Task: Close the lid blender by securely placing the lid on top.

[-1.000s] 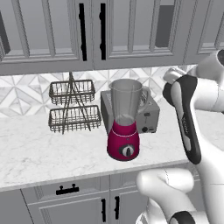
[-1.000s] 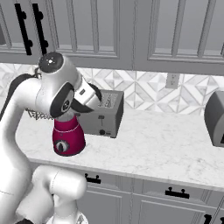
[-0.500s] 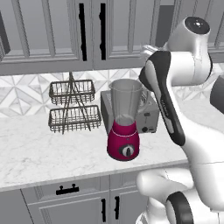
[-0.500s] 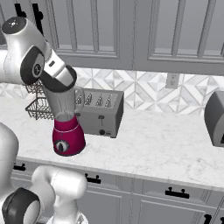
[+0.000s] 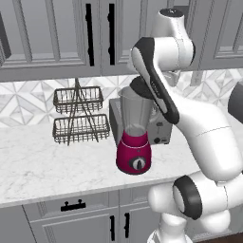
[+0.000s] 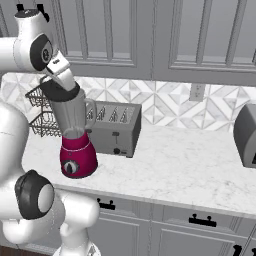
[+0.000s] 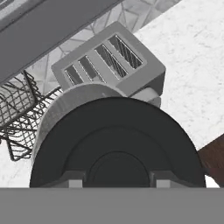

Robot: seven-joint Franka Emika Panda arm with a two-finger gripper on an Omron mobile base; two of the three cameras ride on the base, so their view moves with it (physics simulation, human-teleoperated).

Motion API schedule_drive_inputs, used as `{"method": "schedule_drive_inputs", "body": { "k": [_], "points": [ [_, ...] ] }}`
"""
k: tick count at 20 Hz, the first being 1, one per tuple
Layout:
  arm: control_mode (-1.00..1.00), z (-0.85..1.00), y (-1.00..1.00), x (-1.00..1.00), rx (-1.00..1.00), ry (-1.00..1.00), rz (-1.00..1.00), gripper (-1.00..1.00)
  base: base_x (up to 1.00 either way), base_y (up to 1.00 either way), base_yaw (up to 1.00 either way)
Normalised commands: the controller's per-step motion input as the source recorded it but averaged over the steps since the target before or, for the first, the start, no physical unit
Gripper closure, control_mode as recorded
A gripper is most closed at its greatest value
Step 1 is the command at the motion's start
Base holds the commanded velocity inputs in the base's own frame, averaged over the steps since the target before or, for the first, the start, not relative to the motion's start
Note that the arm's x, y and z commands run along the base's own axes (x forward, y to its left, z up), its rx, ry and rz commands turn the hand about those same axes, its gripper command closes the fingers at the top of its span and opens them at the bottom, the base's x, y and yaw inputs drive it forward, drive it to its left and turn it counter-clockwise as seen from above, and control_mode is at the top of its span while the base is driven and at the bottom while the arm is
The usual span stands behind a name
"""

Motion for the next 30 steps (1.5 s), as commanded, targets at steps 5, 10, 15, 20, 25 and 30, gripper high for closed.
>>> {"method": "schedule_drive_inputs", "body": {
  "k": [5,10,15,20,25,30],
  "points": [
    [-1.0,-0.42,0.24,0.5,0.03,0.16,0.0,1.0,0.0,0.0,0.0],
    [-1.0,-0.31,0.25,0.5,0.0,0.03,0.0,1.0,0.0,0.0,0.0],
    [-1.0,-0.05,0.09,0.54,0.0,-0.01,0.02,1.0,0.0,0.0,0.0],
    [-1.0,-0.18,0.02,0.21,0.0,-0.11,0.02,1.0,0.0,0.0,0.0],
    [-1.0,-0.59,0.17,0.0,0.0,-0.25,0.04,1.0,0.0,0.0,0.0],
    [-1.0,-0.74,0.11,0.0,0.0,-0.32,0.03,1.0,0.0,0.0,0.0]
  ]
}}
